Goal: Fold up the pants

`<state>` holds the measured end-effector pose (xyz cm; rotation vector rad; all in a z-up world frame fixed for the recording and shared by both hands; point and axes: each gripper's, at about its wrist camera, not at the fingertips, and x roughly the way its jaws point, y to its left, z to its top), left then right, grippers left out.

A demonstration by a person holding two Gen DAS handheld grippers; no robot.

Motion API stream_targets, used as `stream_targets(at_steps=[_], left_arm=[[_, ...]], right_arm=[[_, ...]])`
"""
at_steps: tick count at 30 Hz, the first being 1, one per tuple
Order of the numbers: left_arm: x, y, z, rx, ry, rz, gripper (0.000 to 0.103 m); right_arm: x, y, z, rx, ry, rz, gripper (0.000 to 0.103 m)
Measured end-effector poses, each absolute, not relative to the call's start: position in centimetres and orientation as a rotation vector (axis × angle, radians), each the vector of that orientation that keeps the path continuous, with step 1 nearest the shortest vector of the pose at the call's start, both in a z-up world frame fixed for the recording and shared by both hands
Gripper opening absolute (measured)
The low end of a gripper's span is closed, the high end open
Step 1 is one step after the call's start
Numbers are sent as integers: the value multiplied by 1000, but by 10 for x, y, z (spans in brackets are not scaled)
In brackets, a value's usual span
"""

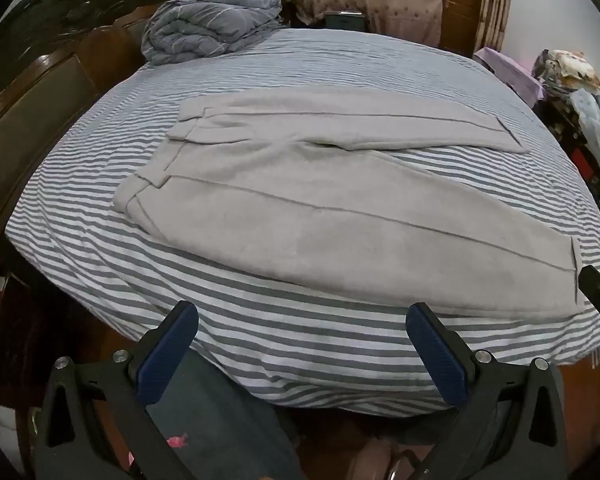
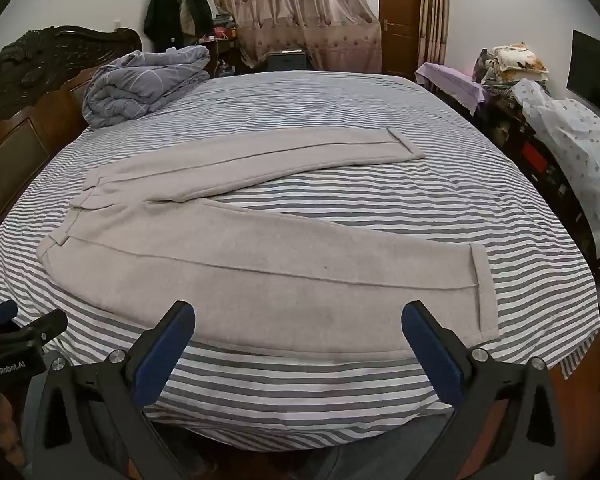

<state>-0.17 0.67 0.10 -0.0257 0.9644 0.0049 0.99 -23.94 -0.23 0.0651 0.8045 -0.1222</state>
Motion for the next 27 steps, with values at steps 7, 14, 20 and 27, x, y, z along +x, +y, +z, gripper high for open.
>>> stream_targets(at_steps=[7, 14, 20, 27], left_arm=[[1, 6, 0, 19, 970, 53, 103], [1, 7, -1, 16, 964, 44, 103], [1, 9, -1, -7, 961, 42, 102], [0, 8, -1, 23, 944, 54, 102]], right_arm=[[10, -239, -3, 72, 805, -117, 103], [8, -237, 0, 67, 803, -115, 103], [9, -238, 0, 69, 803, -114, 103], [10, -240, 1, 77, 803, -107, 103]])
